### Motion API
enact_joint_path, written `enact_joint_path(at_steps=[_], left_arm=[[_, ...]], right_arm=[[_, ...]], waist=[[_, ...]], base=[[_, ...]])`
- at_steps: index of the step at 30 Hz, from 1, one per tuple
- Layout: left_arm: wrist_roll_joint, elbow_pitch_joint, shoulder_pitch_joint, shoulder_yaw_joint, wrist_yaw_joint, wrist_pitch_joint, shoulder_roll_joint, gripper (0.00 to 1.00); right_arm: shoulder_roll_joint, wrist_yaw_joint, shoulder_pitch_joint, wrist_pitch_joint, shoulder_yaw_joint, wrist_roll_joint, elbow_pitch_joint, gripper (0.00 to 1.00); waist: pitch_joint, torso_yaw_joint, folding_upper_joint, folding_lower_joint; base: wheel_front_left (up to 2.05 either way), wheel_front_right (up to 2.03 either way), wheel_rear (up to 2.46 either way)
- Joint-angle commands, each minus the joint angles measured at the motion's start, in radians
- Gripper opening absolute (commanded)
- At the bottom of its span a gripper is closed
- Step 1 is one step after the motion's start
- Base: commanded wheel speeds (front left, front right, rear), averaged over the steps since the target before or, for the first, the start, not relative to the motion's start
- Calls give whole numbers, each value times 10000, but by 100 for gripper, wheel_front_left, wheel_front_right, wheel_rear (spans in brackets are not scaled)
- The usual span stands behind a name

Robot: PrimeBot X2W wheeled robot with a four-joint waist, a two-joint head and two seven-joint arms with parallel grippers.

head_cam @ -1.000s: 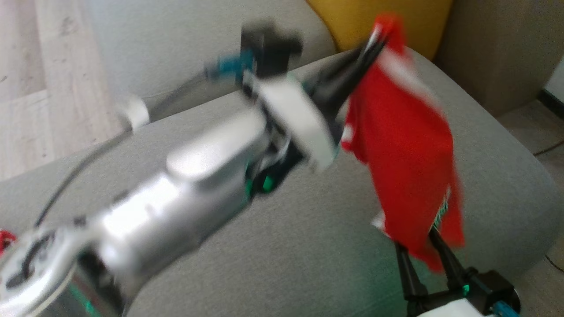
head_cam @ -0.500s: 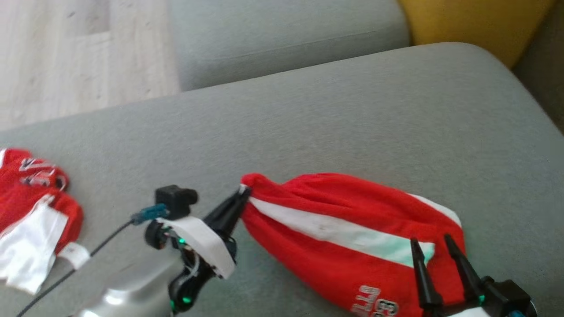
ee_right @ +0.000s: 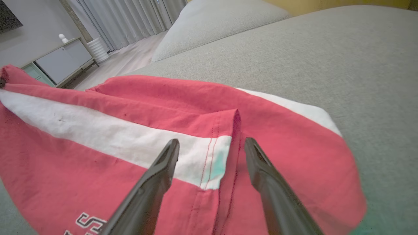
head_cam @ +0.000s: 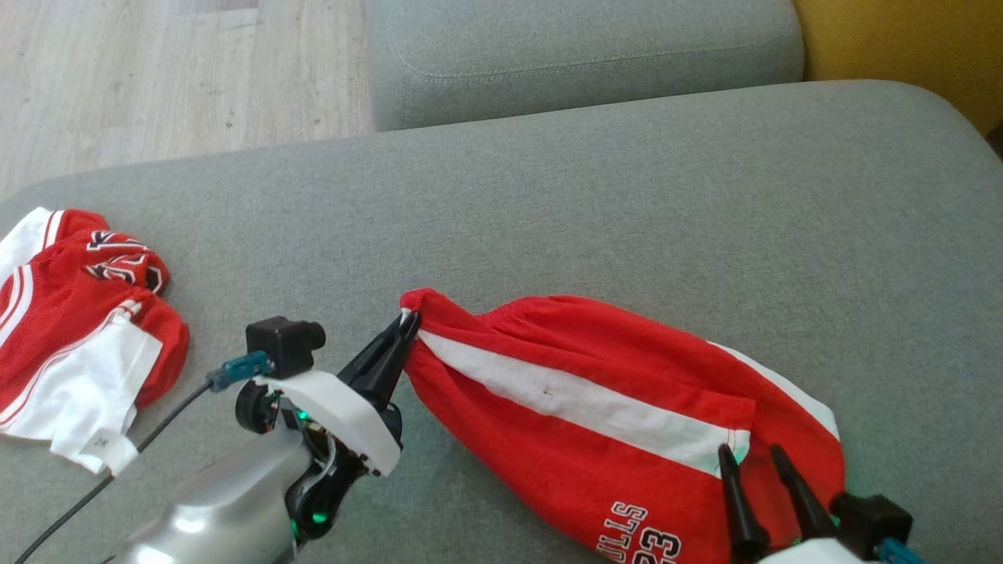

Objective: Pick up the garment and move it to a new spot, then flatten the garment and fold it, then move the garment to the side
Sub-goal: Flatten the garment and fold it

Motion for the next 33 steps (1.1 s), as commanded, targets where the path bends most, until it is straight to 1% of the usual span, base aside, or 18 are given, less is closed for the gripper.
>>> enact_joint_path(at_steps=[1, 8, 16, 17, 18, 20, 21, 22, 24, 25, 29, 33], left_arm=[[16, -76, -681, 506, -17, -158, 184, 0], [70, -21, -882, 435, -31, -137, 192, 0], [74, -5, -1024, 375, -36, -130, 211, 0], [72, -2, -1033, 365, -37, -130, 215, 0], [65, 2, -1041, 357, -37, -129, 219, 0], [50, 6, -1052, 343, -38, -130, 231, 0], [39, 3, -1056, 337, -38, -130, 240, 0], [30, 3, -1062, 332, -38, -131, 250, 0], [24, 7, -1077, 317, -38, -132, 269, 0], [15, 9, -1093, 311, -39, -134, 289, 0], [62, -52, -1224, 406, -39, -156, 323, 0], [403, -163, -1763, 659, -39, -188, 379, 0]], right_arm=[[-89, -9, -558, -40, 331, 158, -51, 100], [-86, -9, -1234, -40, 860, 882, 1055, 100], [-164, -9, -1502, -40, 1096, 1037, 1163, 100], [-163, -9, -1517, -40, 1138, 1065, 1171, 95], [-162, -9, -1533, -40, 1175, 1104, 1198, 87], [-161, -9, -1591, -40, 1291, 1177, 1273, 67], [-168, -9, -1628, -40, 1361, 1211, 1318, 46], [-180, -9, -1665, -40, 1421, 1246, 1367, 41], [-200, -9, -1735, -40, 1509, 1340, 1444, 13], [-271, -9, -1823, -40, 1582, 1358, 1435, 0], [-414, -9, -2040, -40, 1277, 1286, 942, 0], [-479, -9, -2731, -40, 472, 1043, -231, 0]], waist=[[22, 12, 0, 0], [122, 47, 0, 0], [223, 31, 0, 0], [228, 25, 0, 0], [231, 18, 0, 0], [237, 1, 0, 0], [243, -8, 0, 0], [250, -16, 0, 0], [264, -28, 0, 0], [276, -42, 0, 0], [368, -77, 0, 0], [686, -160, 0, 0]], base=[[0, 0, 0], [0, 0, 0], [0, 0, 0], [0, 0, 0], [0, 0, 0], [0, 0, 0], [0, 0, 0], [0, 0, 0], [0, 0, 0], [0, 0, 0], [0, 0, 0], [0, 0, 0]])
